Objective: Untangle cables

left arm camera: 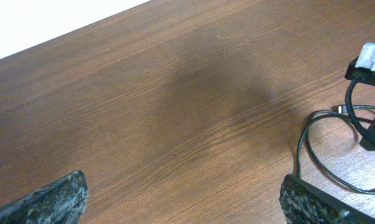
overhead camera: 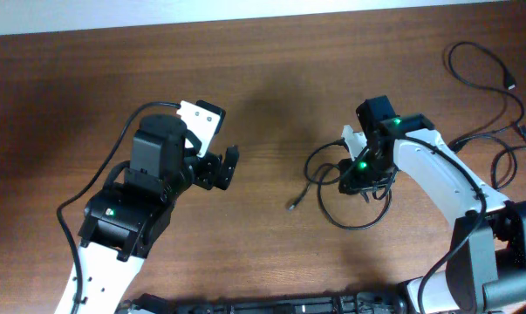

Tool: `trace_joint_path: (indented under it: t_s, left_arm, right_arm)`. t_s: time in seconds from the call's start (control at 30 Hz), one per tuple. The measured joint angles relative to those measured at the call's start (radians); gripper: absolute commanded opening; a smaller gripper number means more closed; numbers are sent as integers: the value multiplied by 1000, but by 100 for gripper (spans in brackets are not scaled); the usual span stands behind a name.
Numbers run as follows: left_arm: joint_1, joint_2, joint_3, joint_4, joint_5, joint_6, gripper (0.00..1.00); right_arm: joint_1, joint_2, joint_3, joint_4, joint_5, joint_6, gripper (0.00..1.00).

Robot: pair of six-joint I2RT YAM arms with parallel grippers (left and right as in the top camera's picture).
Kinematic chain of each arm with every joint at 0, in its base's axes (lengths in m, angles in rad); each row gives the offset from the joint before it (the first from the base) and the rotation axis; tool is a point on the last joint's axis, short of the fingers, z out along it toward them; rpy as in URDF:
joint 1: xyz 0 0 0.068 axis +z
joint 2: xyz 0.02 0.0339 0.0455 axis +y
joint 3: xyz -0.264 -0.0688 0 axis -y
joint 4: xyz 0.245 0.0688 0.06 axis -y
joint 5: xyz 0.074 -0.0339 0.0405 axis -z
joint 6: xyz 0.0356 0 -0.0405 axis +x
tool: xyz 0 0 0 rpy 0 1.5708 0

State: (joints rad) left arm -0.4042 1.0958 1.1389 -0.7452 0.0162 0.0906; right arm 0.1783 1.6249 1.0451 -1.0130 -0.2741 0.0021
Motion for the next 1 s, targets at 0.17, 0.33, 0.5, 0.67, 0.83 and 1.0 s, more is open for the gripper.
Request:
trace_joint_path:
  t_s: [0.17,0.33,0.5,0.67,0.83,1.0]
  left_arm:
    - [0,0,0,0,0,0,99]
    - [0,0,0,0,0,0,99]
    - [0,0,0,0,0,0,99]
    - [0,0,0,-1,0,0,99]
    - [0,0,0,-2,0,0,99]
    - [0,0,0,-3,0,0,99]
  right_arm:
    - [0,0,0,0,0,5,4]
    - [0,0,0,0,0,3,4]
    - [0,0,74,-31,0,3,4]
    - [0,0,305,-94,1,3,4]
    - [0,0,667,-89,5,2,4]
    - [0,-1,900,19,124,2,4]
